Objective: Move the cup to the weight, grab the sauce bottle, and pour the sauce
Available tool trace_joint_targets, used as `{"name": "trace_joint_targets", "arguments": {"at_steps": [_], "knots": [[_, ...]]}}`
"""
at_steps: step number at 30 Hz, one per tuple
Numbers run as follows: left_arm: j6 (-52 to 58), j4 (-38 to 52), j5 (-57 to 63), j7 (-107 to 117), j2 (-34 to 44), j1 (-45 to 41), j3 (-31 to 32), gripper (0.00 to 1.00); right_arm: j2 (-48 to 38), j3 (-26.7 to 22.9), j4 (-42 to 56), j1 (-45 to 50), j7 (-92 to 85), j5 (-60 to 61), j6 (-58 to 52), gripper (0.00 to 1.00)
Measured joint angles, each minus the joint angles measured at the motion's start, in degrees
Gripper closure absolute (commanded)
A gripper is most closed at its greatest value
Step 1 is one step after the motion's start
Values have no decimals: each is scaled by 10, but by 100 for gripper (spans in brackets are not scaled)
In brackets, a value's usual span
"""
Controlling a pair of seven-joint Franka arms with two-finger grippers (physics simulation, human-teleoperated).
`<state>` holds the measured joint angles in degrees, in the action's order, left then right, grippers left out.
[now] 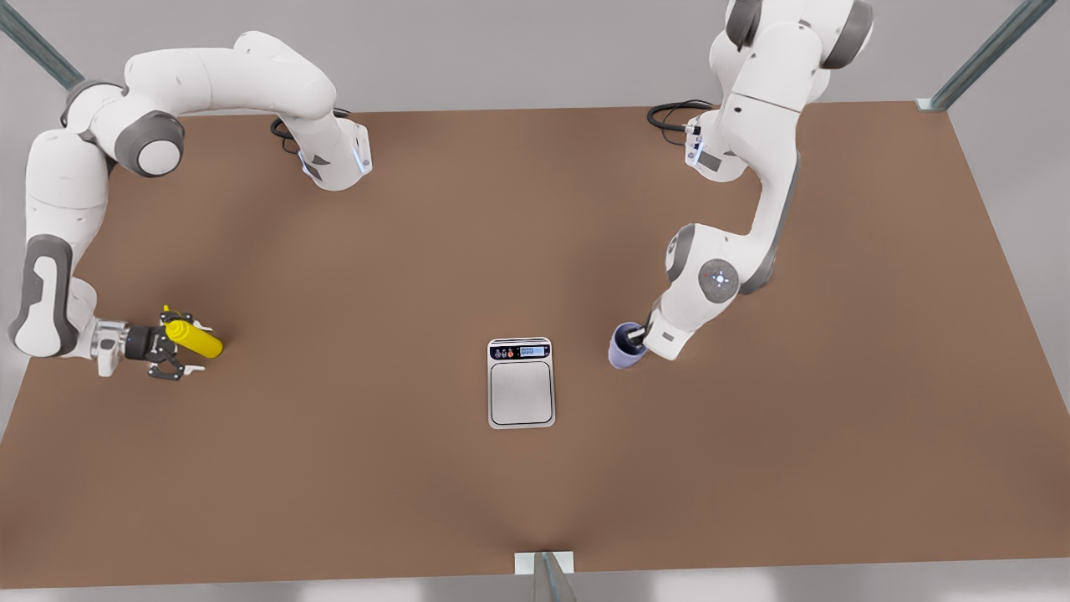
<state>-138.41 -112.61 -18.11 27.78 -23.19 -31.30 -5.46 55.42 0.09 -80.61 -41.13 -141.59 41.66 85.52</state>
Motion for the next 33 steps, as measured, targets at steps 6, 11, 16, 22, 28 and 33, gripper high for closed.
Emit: {"name": "trace_joint_targets", "arguments": {"at_steps": [6, 11, 16, 22, 28, 33], "knots": [[0, 105, -1, 116, -70, -49, 0, 79, 0, 0, -2, 4, 1, 0, -3, 37], [4, 211, 0, 247, -133, -105, -2, 79, -1, 0, -2, 4, 11, 0, -3, 41], [51, 299, 29, 358, -187, -142, -2, 79, -3, 0, -1, 4, 17, 1, -3, 43], [52, 358, 58, 421, -228, -149, -2, 79, -32, 10, 5, 5, 89, -1, -5, 44], [51, 381, 62, 443, -253, -164, -2, 70, -114, 14, 84, 113, 286, -38, -7, 45], [50, 387, 58, 450, -261, -166, -3, 44, -195, 15, 83, 253, 436, -165, 94, 45]]}}
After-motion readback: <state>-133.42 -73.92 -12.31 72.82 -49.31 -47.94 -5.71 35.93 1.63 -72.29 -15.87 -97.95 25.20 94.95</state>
